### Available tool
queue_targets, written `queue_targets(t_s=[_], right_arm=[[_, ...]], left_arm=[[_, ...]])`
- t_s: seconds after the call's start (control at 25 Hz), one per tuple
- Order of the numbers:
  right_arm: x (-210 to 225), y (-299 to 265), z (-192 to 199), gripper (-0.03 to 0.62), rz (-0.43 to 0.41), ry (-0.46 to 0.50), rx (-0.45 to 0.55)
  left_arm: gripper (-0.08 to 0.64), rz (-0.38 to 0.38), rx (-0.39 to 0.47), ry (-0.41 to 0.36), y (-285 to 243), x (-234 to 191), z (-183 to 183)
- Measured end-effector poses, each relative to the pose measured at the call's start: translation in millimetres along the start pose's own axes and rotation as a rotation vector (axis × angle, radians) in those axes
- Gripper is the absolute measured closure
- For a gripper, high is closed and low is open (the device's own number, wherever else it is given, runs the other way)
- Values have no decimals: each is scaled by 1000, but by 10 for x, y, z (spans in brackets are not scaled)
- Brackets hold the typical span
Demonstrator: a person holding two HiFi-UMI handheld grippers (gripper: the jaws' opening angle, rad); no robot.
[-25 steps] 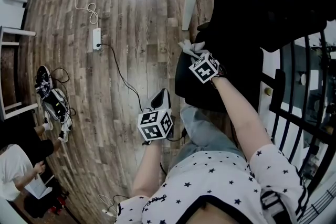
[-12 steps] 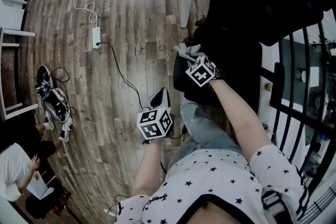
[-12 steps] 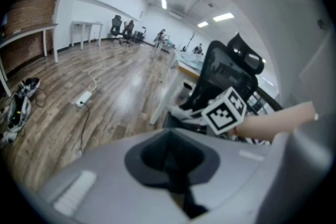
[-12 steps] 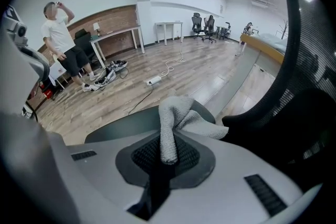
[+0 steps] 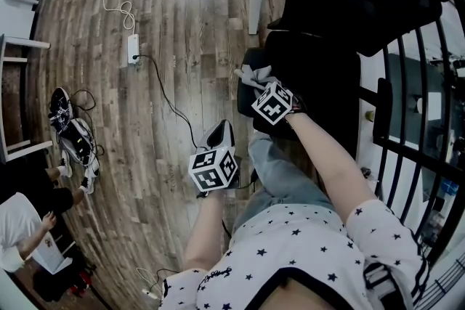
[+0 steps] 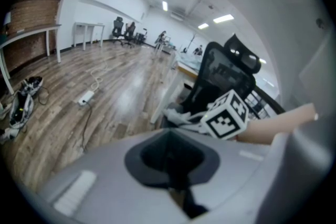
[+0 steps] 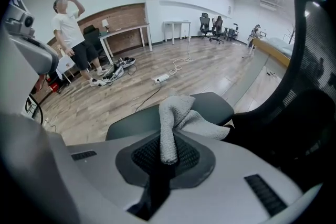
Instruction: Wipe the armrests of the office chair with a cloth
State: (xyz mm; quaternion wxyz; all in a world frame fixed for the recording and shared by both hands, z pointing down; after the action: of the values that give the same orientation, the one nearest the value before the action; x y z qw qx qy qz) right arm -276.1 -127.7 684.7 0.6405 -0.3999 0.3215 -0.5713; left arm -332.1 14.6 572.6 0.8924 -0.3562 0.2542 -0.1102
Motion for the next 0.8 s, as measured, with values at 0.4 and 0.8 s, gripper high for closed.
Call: queue_targets(t_s=[0.4, 0.8], right_arm=[[-362, 71, 125, 558, -32, 40, -3], [-586, 101, 254, 558, -43, 60, -7]], left_arm=[[555, -3, 9, 4, 197, 55, 228], [554, -8, 23, 5, 324, 110, 376]])
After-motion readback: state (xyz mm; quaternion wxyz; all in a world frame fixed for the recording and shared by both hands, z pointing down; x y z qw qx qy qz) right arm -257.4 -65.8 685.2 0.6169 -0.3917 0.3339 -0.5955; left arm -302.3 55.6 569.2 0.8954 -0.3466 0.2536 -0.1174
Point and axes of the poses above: the fingertips, and each gripper's own axes: y backward along the fingers, x to its right, z out of its underside, the point moved 3 cm from there along y, backward along the fingers, and after that the axes turned 1 degree about -z, right-handed, at the moved point
